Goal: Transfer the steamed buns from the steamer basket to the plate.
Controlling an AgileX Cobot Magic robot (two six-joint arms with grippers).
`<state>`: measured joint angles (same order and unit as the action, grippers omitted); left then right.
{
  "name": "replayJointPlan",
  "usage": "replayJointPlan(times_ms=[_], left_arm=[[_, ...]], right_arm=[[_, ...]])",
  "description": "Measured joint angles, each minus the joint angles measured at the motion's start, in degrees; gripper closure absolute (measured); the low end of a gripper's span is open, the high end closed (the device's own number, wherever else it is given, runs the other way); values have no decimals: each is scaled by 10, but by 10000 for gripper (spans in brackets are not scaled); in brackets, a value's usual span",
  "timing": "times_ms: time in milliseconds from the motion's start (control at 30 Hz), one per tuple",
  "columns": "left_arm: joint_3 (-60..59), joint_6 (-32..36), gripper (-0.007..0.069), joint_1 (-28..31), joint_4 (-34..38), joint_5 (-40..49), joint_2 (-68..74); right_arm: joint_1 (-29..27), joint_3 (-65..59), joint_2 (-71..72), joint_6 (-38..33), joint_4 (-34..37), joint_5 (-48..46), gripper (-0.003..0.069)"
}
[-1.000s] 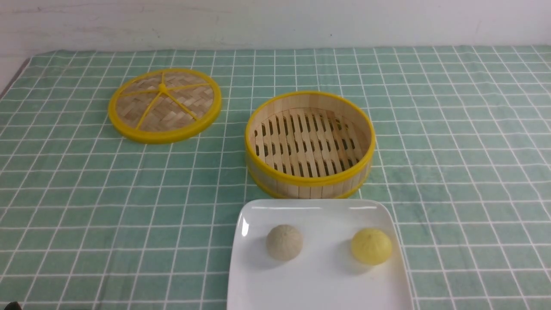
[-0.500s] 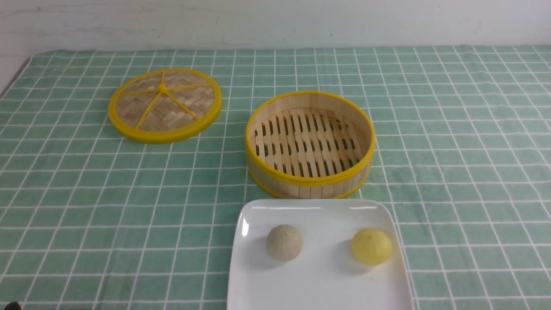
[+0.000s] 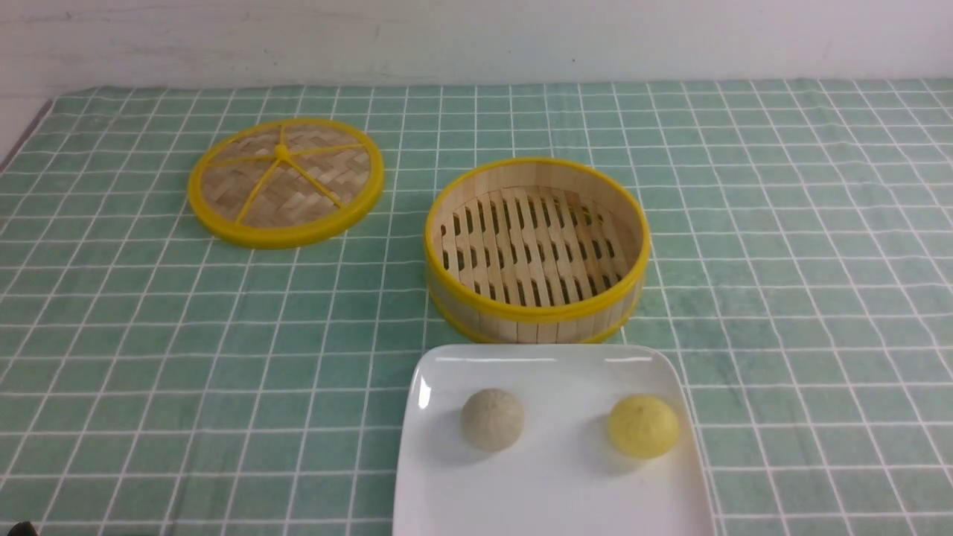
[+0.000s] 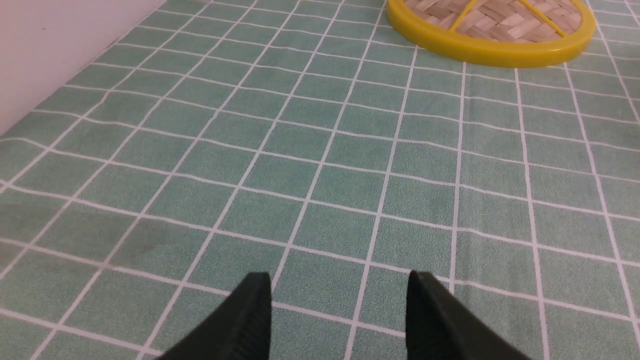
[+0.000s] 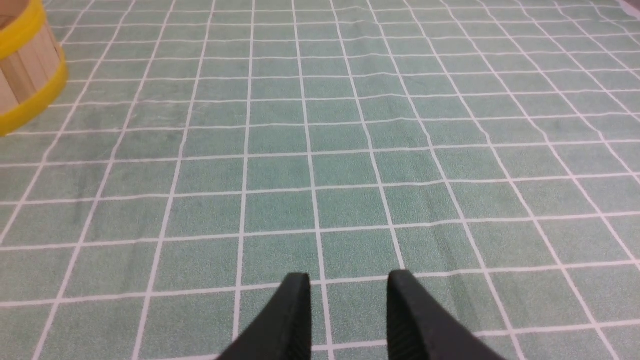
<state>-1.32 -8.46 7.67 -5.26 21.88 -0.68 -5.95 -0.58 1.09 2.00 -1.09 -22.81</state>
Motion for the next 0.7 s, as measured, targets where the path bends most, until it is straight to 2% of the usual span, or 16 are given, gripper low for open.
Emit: replayJointPlan(times_ms=[200,400,700], left_arm=[[0,0,238,0,0,0,0],[0,0,238,0,0,0,0],[0,0,238,0,0,0,0]], right_arm=[[4,0,0,0,1,0,419],[65,0,0,0,-4,0,419],[49,0,0,12,-12,0,419]])
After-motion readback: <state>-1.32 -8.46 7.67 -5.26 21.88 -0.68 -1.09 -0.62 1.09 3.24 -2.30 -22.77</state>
